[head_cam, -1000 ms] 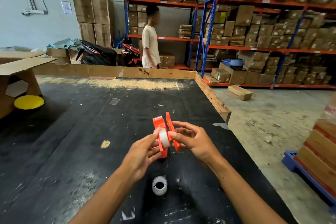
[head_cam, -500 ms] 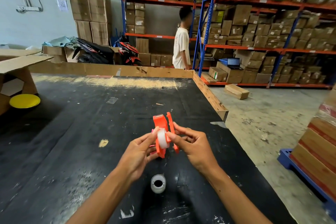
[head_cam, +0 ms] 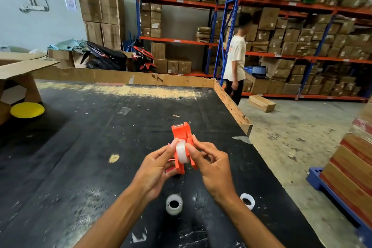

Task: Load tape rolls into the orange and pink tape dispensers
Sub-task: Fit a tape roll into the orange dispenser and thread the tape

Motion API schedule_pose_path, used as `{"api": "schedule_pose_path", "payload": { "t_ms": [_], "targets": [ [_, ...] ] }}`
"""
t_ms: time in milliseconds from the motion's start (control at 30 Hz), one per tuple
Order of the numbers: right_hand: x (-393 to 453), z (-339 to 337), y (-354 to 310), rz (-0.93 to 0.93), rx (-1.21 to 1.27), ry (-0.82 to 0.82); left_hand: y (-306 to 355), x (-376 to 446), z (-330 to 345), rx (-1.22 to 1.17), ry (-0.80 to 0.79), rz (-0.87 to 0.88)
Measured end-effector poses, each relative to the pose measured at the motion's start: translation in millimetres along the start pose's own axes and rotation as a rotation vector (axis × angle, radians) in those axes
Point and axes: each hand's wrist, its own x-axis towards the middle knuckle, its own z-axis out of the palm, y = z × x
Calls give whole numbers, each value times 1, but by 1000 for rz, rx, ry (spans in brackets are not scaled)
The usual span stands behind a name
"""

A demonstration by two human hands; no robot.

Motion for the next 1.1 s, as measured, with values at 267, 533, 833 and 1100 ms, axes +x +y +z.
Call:
{"api": "schedule_pose_path", "payload": {
  "t_ms": [267, 533, 833, 1100],
  "targets": [
    [-9, 7, 3, -36, 0, 15, 1, 0, -5, 52, -33, 23],
    [-3, 3, -8, -55, -61, 22, 11, 3, -7, 53, -40, 92],
    [-5, 9, -7, -70, 17, 40, 12, 4, -10, 51, -32, 148],
    [-7, 12, -20, -108, 11, 57, 16, 1, -2, 70, -27, 182]
  ]
}}
